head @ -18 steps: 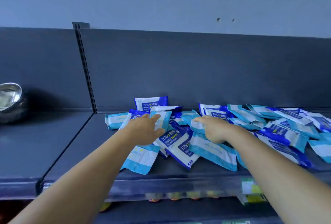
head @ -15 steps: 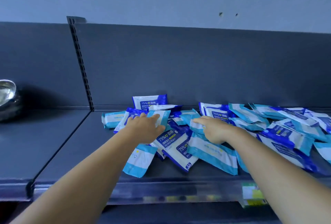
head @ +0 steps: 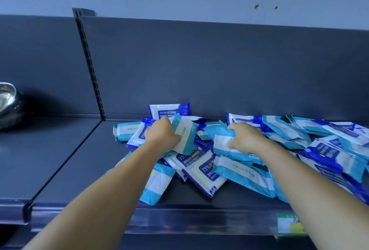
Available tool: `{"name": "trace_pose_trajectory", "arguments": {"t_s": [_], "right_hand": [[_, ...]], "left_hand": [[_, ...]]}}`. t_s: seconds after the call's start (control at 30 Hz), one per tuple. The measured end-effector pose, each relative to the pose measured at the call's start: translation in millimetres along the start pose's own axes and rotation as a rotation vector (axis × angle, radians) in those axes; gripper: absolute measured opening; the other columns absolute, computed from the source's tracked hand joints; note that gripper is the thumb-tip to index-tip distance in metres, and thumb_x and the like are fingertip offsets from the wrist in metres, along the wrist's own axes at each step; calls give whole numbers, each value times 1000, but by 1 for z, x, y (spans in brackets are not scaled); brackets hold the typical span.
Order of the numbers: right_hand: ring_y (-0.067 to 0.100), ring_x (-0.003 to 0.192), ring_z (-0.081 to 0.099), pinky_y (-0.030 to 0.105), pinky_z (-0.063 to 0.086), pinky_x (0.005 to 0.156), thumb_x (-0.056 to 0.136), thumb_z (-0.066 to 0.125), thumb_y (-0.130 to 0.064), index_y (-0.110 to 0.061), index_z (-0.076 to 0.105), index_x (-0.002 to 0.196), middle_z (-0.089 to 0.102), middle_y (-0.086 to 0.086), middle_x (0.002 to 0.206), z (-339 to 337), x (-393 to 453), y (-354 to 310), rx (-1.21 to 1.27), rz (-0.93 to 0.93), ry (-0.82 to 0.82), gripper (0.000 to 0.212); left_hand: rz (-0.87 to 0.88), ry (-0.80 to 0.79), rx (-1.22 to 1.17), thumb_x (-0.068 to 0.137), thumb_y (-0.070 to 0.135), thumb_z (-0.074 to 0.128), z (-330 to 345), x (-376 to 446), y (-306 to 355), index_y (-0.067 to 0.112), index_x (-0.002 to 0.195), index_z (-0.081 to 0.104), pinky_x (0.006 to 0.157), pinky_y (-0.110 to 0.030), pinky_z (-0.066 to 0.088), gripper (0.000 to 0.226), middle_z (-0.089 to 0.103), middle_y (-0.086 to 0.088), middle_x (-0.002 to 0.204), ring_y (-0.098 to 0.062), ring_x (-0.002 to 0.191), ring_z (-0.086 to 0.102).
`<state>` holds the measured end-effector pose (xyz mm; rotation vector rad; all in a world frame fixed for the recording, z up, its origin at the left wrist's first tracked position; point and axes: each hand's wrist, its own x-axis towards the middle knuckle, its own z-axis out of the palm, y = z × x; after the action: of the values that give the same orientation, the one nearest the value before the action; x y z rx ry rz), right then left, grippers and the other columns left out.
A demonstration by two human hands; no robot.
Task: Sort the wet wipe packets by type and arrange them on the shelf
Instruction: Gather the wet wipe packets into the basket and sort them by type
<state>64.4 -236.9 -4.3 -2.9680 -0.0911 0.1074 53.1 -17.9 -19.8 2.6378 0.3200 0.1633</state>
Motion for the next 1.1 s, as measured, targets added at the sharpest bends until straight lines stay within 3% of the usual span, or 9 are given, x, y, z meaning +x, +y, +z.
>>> {"name": "trace_pose_trajectory", "arguments": {"t_s": [0.07, 0.17, 0.33, 0.53, 0.67, 0.77, 0.87, 0.97, 1.1], "right_hand": [[28, 117, 51, 35, 40, 92, 90, 56, -22, -23, 52, 130, 53, 3, 133, -1, 1, -7, 28, -31, 59, 40], [27, 94, 57, 34, 45, 76, 90, 54, -19, -21, 65, 108, 65, 2, 103, -4, -2, -22, 170, -142, 187, 21], [23, 81, 56, 34, 44, 68, 93, 51, -24, -29, 64, 95, 64, -4, 83, -9, -5, -57, 283, -280, 317, 14], [23, 65, 42, 34, 37, 60, 90, 51, -20, -11, 59, 86, 53, 7, 67, 1, -1, -99, 472, -300, 432, 13], [22, 67, 45, 31, 36, 62, 88, 52, -19, -9, 60, 92, 56, 7, 72, 19, 4, -117, 557, -250, 295, 13], [19, 102, 61, 32, 48, 89, 82, 60, -25, -26, 54, 127, 64, 0, 118, 28, 3, -118, 430, -214, -61, 45], [19, 113, 55, 37, 46, 97, 79, 61, -36, -29, 49, 133, 54, -2, 134, 25, -3, -120, 174, -238, -182, 55], [20, 127, 46, 33, 40, 102, 84, 58, -50, -35, 30, 146, 41, -5, 147, 17, -9, -117, 56, -251, -259, 70], [19, 141, 29, 33, 29, 111, 82, 59, -59, -38, 10, 151, 20, -7, 158, 17, -13, -110, 30, -261, -331, 87]], "left_hand": [[20, -8, -114, 84, 21, 60, -1, 0, -2, 9, 95, 61, 60, -27, 41, 17, 64, -6, 93, -24, 80, 57], [61, 56, -123, 86, 17, 53, -14, -4, -8, 7, 83, 63, 60, -26, 38, 15, 60, -6, 80, -26, 75, 53], [-19, 133, -137, 84, 15, 51, -52, -9, -35, 3, 92, 65, 52, -26, 39, 20, 58, -4, 77, -25, 72, 54], [-134, 80, -174, 83, 10, 48, -75, -18, -70, 0, 97, 63, 50, -25, 37, 22, 57, -6, 78, -22, 67, 51], [-131, -52, -74, 86, 12, 45, -79, -32, -81, 5, 92, 57, 47, -24, 36, 16, 53, -3, 77, -14, 61, 47], [-77, -191, 102, 89, 18, 45, -74, -47, -89, 7, 96, 56, 58, -25, 41, 17, 56, -6, 93, -19, 75, 53], [-19, -265, 117, 88, 31, 52, -72, -64, -95, 13, 103, 58, 75, -29, 49, 24, 61, -2, 102, -20, 94, 59], [-10, -301, 14, 84, 37, 64, -71, -78, -96, 23, 96, 50, 70, -24, 46, 23, 56, 8, 91, -14, 90, 56], [-83, -246, -79, 78, 36, 72, -63, -81, -99, 17, 112, 47, 73, -26, 49, 47, 58, 3, 106, -15, 95, 58]]}}
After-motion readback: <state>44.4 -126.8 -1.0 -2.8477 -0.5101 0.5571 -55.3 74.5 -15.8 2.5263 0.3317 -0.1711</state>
